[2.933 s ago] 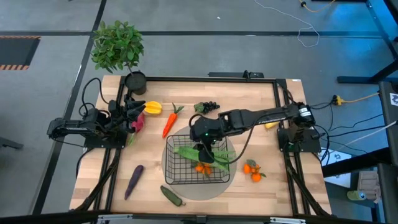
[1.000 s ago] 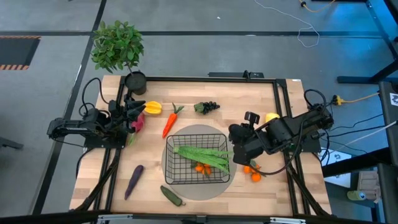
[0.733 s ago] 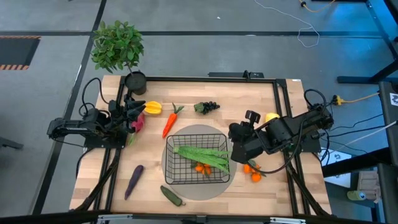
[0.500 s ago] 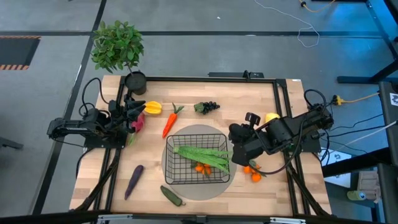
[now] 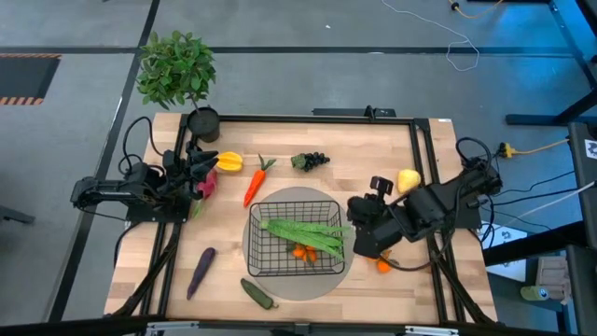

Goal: Build produce basket
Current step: Put the tangerine into the black basket

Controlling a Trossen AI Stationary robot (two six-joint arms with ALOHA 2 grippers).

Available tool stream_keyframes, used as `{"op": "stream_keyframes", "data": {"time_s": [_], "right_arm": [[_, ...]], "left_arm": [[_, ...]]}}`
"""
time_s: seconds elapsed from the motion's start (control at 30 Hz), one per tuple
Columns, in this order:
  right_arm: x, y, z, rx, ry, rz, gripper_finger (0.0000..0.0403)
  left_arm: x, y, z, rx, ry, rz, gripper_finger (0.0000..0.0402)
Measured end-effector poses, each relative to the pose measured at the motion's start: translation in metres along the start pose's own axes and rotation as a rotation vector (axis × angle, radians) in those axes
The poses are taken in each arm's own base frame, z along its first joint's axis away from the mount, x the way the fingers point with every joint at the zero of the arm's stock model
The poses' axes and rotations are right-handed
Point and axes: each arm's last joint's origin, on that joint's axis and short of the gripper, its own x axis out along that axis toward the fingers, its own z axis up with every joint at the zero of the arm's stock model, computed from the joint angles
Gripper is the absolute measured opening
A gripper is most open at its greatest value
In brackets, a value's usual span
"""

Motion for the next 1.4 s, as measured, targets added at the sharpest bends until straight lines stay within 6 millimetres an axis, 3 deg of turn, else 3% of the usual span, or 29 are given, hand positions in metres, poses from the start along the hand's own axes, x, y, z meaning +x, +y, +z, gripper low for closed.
{"op": "stream_keyframes", "data": {"time_s": [0.5,0.73,0.87,1.17,1.4], "right_arm": [[-0.008,0.013,-0.010,0.080,-0.025,0.014,0.0137],[-0.005,0.014,-0.012,0.081,-0.014,0.005,0.0137],[0.010,0.018,-0.020,0.105,0.053,-0.013,0.0137],[0.061,0.029,-0.057,0.175,0.371,-0.072,0.0137],[0.081,0.031,-0.078,0.252,0.541,-0.108,0.0137]], "left_arm": [[-0.001,0.001,-0.011,0.039,0.115,-0.003,0.0105],[-0.001,-0.004,-0.012,0.030,0.135,-0.176,0.0105],[-0.002,-0.005,-0.017,0.040,0.189,-0.233,0.0105],[-0.002,-0.005,-0.018,0.048,0.235,-0.225,0.0105],[-0.001,-0.005,-0.017,0.033,0.284,-0.215,0.0105]]}}
